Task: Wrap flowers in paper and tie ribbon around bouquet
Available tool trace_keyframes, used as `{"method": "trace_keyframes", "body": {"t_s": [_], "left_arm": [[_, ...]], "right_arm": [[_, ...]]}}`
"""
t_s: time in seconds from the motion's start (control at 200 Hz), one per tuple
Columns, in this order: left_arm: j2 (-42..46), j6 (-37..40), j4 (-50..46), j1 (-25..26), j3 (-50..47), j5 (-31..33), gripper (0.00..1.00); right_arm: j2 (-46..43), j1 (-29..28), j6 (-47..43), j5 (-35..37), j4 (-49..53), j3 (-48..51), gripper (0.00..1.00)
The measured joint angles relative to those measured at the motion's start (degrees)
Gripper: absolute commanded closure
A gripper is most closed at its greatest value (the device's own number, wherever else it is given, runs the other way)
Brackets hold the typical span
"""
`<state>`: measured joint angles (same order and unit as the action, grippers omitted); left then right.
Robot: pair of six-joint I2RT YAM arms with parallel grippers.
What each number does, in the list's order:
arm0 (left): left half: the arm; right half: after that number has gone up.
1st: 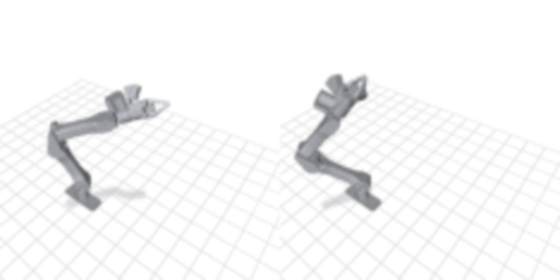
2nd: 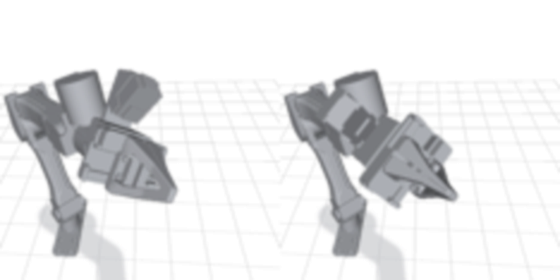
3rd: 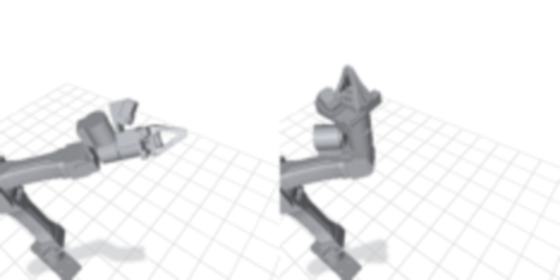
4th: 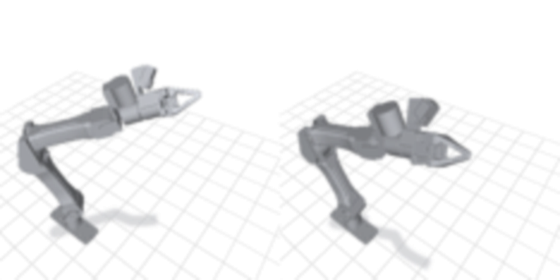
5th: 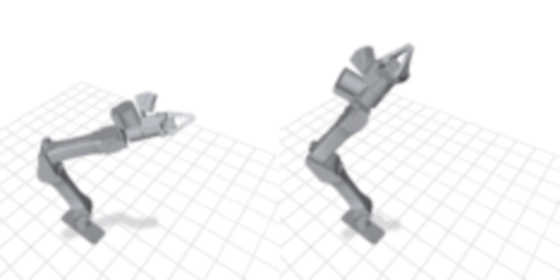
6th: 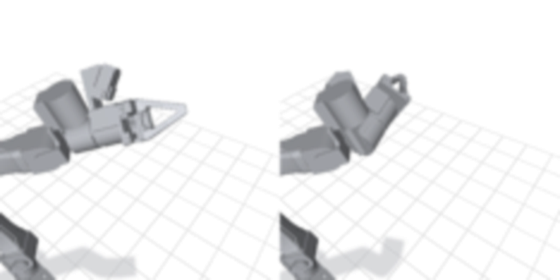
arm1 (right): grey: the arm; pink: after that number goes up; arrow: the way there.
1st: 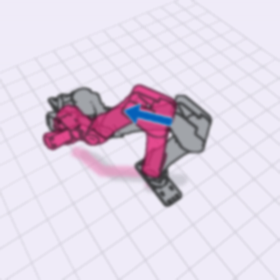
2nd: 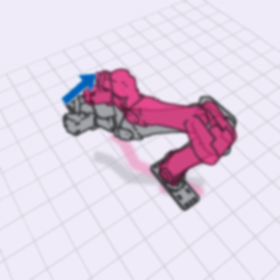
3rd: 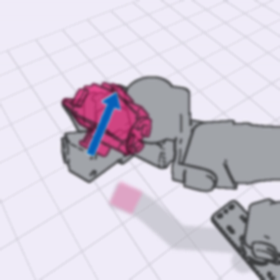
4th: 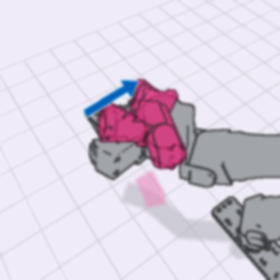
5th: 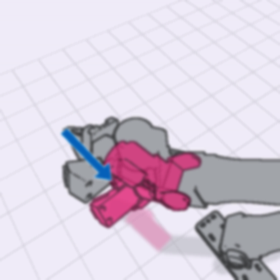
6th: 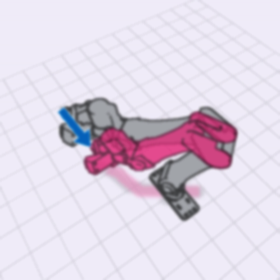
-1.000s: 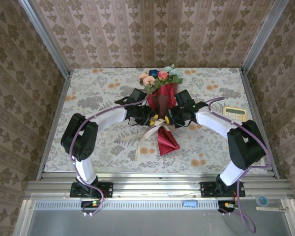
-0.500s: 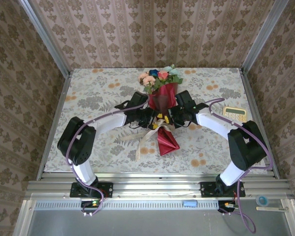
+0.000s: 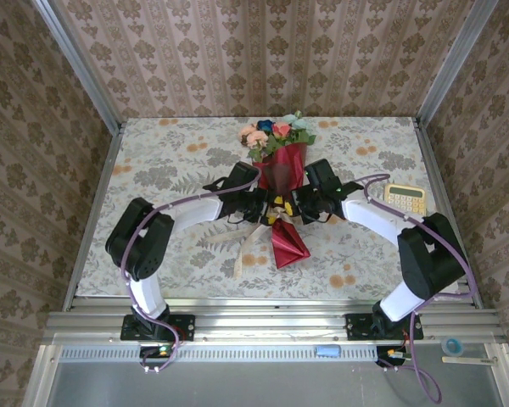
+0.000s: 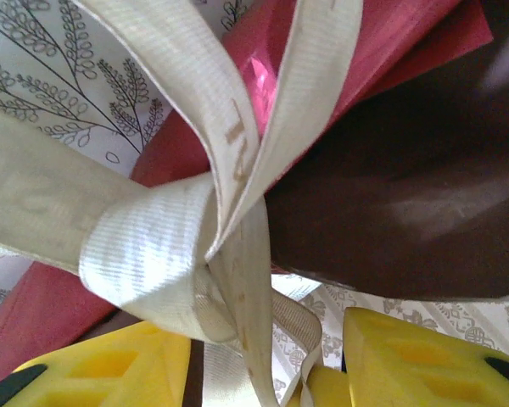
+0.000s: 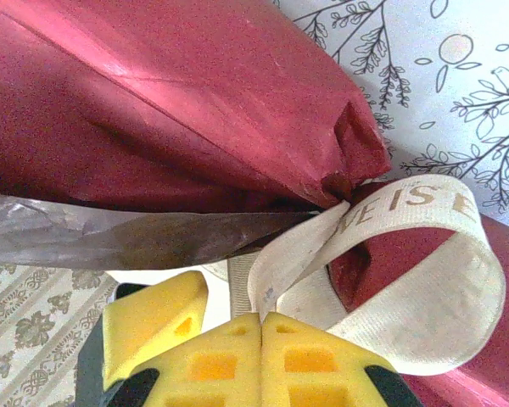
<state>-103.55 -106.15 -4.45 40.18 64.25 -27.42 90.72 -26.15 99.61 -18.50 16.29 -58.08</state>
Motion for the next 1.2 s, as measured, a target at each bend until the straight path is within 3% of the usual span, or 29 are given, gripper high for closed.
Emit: {"method": "trace_keyframes", "body": {"t_s": [0.28,0.49,0.785,0.91,1.045,1.2], "left_arm": [[-0.35,-0.61,0.9,-0.15,0.02,0.24,0.64],[-2.01,-0.61,1.49,-0.15,0.02,0.2,0.65],[-2.01,-0.72,2.38,-0.13,0.02,0.17,0.8],[-2.01,-0.76,2.4,-0.13,0.02,0.17,0.8],[-2.01,-0.7,2.34,-0.13,0.02,0.13,0.71],[-2.01,-0.55,1.81,-0.13,0.02,0.02,0.72]], "right_arm": [[-1.22,-0.24,0.74,-0.35,-0.94,1.64,1.0],[-1.4,-0.55,1.03,-0.5,-1.64,2.25,1.0],[-2.47,-0.55,1.11,-1.51,-1.99,3.48,1.0],[-3.56,-0.55,1.11,-1.53,-1.99,4.55,1.0],[-4.22,-0.55,1.11,-1.64,-1.99,5.57,1.0],[-4.7,-0.55,1.11,-1.7,-1.99,6.49,1.0]]}}
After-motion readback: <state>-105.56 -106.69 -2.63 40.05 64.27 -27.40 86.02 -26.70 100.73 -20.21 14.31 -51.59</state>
